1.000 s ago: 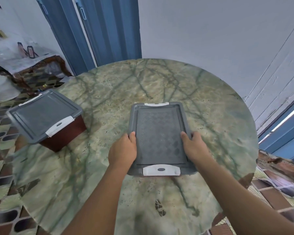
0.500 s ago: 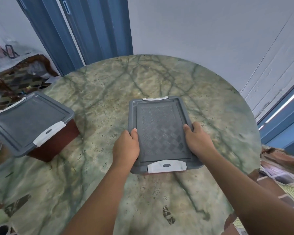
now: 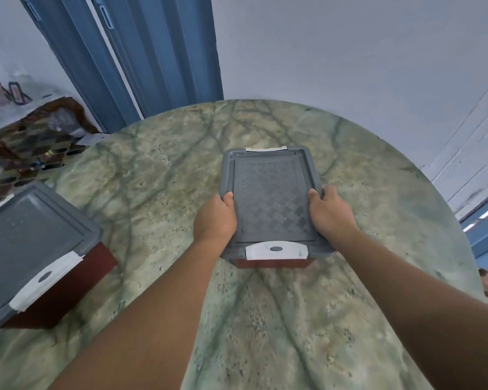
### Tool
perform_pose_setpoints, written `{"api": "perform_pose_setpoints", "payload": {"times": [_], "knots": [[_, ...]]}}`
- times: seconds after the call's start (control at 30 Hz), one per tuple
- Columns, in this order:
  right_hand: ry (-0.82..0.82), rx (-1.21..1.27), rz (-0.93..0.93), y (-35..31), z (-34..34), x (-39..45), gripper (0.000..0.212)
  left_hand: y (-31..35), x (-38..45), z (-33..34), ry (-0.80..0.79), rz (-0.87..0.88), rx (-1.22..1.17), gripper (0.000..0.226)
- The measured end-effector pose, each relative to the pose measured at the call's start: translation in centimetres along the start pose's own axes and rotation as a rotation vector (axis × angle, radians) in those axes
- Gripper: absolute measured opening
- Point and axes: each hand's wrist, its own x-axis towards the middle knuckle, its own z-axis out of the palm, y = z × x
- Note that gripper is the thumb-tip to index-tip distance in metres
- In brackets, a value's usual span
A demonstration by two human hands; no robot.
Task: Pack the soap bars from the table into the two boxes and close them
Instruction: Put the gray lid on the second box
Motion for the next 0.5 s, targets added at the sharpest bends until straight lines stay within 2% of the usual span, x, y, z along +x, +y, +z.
{"api": "perform_pose_setpoints", "payload": {"times": [0.27, 0.5], "knots": [[0.026, -0.017, -0.021, -2.3, 0.7, 8.4, 0.042, 3.1, 7.9, 1.6, 0.006, -0.033, 0.058, 0.044], [0.041, -0.036, -0.019, -2.2, 0.7, 8.7, 0.043, 3.5, 7.3, 1.2, 0.069, -0.059, 0.081, 0.046]]}}
